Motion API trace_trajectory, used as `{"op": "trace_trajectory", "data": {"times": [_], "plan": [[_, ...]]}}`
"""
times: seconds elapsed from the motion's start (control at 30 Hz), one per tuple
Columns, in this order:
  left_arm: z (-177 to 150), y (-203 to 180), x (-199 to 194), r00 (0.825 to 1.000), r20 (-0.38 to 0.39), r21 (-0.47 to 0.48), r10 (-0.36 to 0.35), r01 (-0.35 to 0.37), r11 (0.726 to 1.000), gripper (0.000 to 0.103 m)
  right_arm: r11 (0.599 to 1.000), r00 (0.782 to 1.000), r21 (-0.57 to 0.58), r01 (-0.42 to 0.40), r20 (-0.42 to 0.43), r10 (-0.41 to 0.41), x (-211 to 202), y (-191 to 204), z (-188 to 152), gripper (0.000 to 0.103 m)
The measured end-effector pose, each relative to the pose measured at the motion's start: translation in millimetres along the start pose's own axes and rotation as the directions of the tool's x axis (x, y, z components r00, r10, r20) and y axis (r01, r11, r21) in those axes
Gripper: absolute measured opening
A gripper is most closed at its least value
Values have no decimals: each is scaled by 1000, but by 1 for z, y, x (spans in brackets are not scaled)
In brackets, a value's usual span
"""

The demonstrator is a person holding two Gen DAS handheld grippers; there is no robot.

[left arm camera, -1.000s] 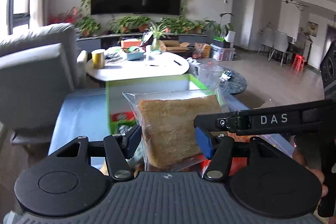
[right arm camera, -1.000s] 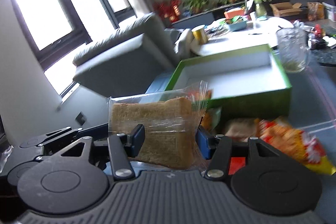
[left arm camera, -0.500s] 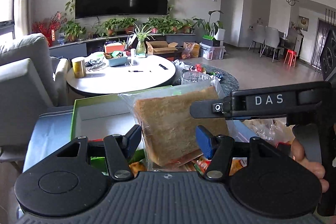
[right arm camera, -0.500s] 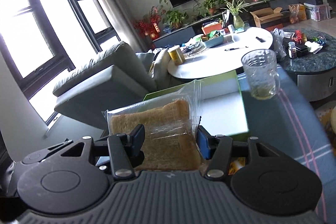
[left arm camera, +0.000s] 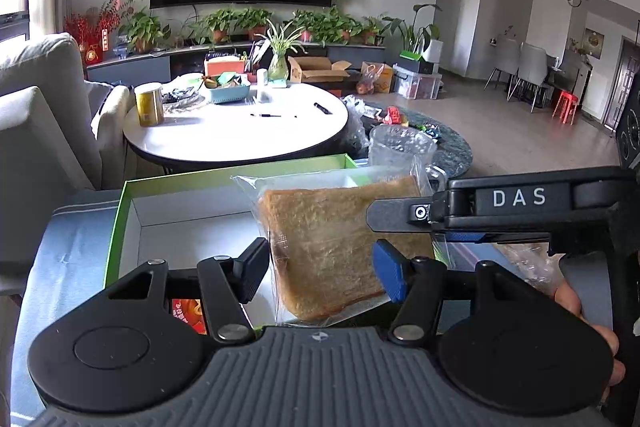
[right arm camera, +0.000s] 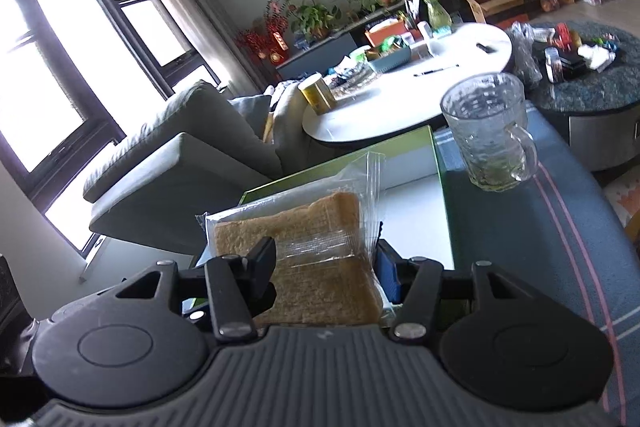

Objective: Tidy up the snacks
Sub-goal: 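Carry the bread slice with the right tool and release it in the box, then grasp the red-and-yellow chip bag with the right tool and lift it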

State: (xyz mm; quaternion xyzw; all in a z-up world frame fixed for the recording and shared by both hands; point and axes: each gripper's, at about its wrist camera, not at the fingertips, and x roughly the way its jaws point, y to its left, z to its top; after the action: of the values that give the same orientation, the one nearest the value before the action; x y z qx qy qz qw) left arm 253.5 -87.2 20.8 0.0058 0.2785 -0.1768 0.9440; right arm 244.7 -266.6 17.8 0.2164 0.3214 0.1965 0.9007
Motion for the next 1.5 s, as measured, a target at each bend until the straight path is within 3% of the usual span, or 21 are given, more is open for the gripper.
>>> {"op": "trace_trajectory", "data": {"times": [0.3,0.57,1.13,1.5], "plan": [[3,7,34,999,-35,17,25,-24,1000,54,998,1000,64,4,-12,-3,24,-15,4,60],[-16,15,56,988,-155,-13,8,-10,1000,55,997,997,54,48,-66,-45,38,-22,-6,63],[-10,8,-21,999,-36,6,-15,15,1000,57,999,999,24,26,-45,-25,1,7,-11,72],[-40,22,-77,1000,-8,-63,-6,5,998,60,999,997,-17,50,-56,-51,-30,18,-41,78]]}}
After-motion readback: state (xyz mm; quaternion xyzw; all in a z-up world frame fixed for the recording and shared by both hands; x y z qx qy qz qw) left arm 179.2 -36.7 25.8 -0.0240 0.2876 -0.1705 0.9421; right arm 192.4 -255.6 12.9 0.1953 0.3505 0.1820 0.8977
